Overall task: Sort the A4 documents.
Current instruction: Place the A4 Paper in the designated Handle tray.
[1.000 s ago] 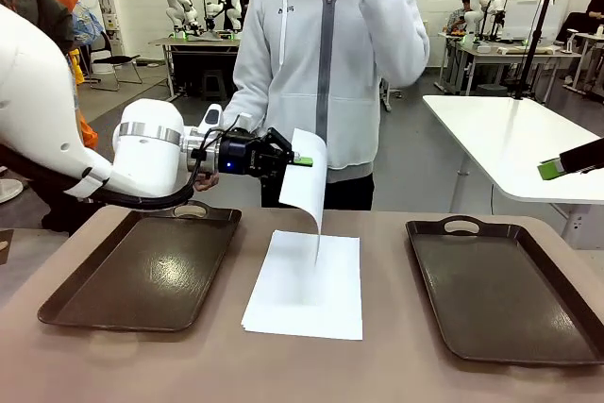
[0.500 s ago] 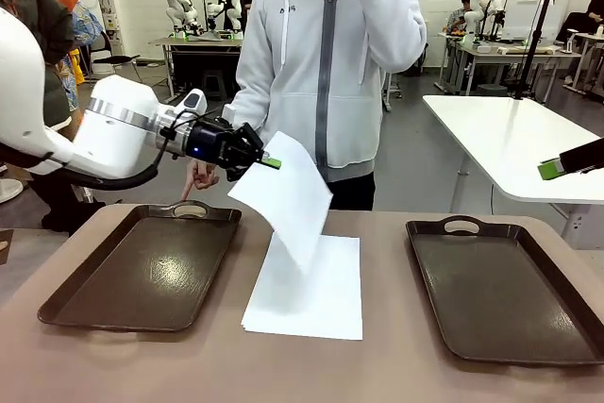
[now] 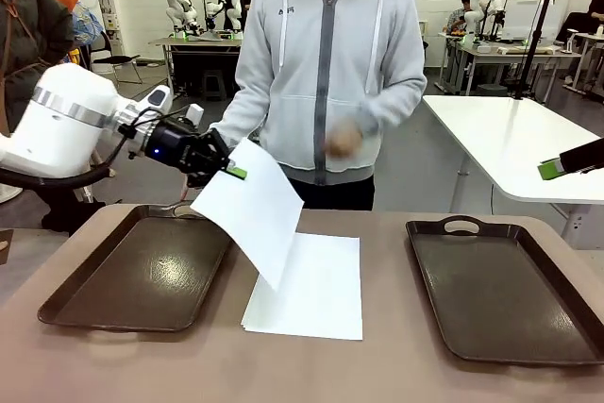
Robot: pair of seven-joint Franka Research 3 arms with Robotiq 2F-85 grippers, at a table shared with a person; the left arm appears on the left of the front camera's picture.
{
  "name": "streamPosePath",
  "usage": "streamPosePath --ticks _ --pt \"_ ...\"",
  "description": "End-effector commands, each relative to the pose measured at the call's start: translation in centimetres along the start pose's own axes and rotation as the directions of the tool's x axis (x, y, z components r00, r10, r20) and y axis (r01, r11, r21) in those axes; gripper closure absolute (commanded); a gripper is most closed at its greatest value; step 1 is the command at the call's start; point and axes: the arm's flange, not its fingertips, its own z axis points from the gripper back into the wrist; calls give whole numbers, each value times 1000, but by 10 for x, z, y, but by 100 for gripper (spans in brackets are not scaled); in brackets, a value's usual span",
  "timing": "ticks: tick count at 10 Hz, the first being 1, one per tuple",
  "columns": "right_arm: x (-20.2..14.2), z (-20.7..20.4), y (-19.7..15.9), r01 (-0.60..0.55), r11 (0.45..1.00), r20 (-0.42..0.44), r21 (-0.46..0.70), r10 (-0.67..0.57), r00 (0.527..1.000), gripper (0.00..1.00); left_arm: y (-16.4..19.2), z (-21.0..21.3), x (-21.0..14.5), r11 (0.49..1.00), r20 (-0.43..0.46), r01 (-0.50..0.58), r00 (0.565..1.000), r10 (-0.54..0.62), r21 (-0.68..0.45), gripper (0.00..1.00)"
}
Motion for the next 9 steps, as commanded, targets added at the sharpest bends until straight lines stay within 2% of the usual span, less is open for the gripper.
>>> streamPosePath --ticks 1,5,6,7,9 --pt "-1 -1 -1 3 1000 4 13 -3 1000 0 11 10 -8 994 38 -15 999 11 111 99" --pt "-1 -1 -1 3 1000 4 13 -3 1000 0 50 31 3 975 -67 44 997 -30 219 99" --pt "-1 -1 -1 3 1000 4 13 -3 1000 0 60 40 6 981 -81 62 996 -48 184 99" --pt "-1 -1 -1 3 1000 4 13 -3 1000 0 70 53 6 977 -73 46 997 -31 207 99" --pt "-1 -1 -1 3 1000 4 13 -3 1000 0 73 77 5 946 -58 18 998 0 325 99"
